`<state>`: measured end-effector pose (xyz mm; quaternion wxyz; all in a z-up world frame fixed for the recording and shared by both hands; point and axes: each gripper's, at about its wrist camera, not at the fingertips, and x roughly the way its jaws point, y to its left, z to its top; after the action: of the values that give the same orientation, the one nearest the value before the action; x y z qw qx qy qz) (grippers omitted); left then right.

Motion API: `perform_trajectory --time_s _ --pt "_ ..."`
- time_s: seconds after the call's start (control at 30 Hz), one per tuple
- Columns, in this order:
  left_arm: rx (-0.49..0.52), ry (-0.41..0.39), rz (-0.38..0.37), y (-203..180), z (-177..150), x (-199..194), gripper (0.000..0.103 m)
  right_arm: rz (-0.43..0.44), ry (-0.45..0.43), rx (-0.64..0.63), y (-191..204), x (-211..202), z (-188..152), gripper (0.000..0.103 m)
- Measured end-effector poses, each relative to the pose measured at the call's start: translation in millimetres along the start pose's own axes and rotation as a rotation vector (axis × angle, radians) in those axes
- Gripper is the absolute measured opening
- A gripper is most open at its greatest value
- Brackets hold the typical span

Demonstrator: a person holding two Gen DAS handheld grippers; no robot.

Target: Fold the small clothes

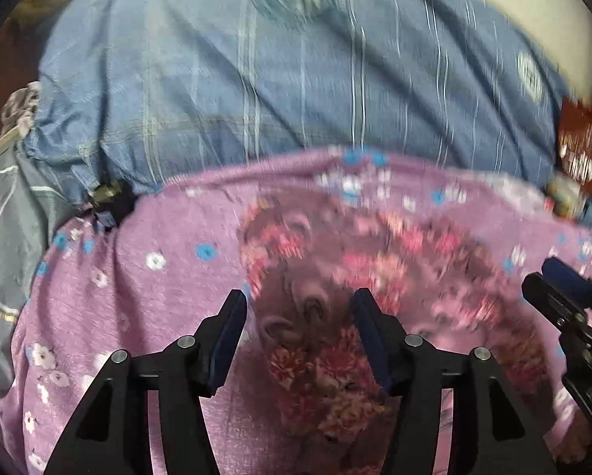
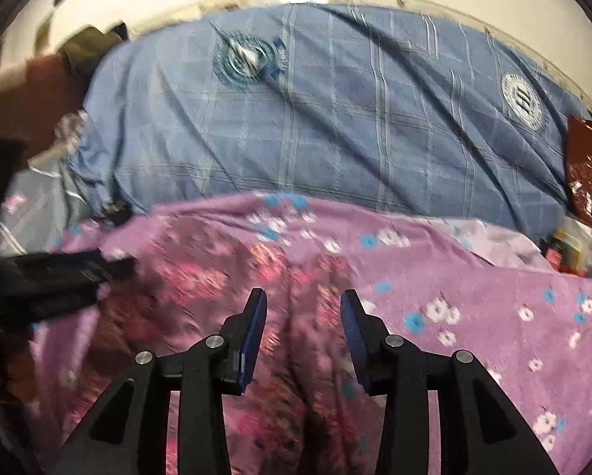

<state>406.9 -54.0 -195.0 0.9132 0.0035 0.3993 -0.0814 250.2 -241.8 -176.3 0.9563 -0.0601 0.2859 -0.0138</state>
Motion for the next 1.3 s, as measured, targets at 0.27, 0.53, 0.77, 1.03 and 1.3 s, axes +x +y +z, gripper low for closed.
perform_trajectory --time_s 0.27,0.53,0.77,1.03,1.3 --pt "-0.048 0.073 -0.005 5 -7 10 0.057 0.068 0.237 -0.043 8 45 -17 0.025" --pt "-0.024 -0.164 0.165 0 -32 -89 0.075 -0.103 0.115 -0.023 17 -15 0 0.038" --pt "0.034 -0.279 0.206 -17 -87 -195 0.082 -0.154 0.048 -0.006 31 -100 13 0.050" --pt "0.045 -0.396 0.263 -39 -127 -310 0.092 -0.177 -0.068 0.000 51 -194 25 0.055" --pt "0.035 -0.500 0.256 -52 -167 -393 0.097 -0.182 -0.166 -0.010 64 -270 24 0.058"
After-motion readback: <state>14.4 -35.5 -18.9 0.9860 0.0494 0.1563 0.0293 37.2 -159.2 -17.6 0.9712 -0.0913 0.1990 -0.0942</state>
